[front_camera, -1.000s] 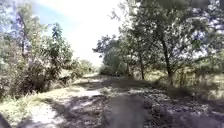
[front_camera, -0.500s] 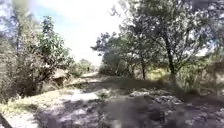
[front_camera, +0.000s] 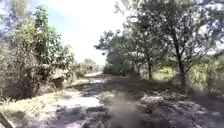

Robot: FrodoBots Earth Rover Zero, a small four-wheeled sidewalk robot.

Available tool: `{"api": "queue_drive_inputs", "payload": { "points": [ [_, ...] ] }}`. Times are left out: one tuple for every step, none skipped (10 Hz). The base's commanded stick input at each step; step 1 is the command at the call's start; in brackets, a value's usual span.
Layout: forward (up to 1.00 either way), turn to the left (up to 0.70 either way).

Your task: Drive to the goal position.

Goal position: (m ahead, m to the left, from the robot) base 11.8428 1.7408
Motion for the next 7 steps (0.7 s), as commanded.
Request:
{"api": "queue_drive_inputs", "payload": {
  "points": [
    [0.7, 0.0],
    [0.7, 0.0],
    [0.7, 0.0],
    [0.7, 0.0],
    [0.7, 0.0],
    [0.7, 0.0],
    [0.7, 0.0]
  ]
}}
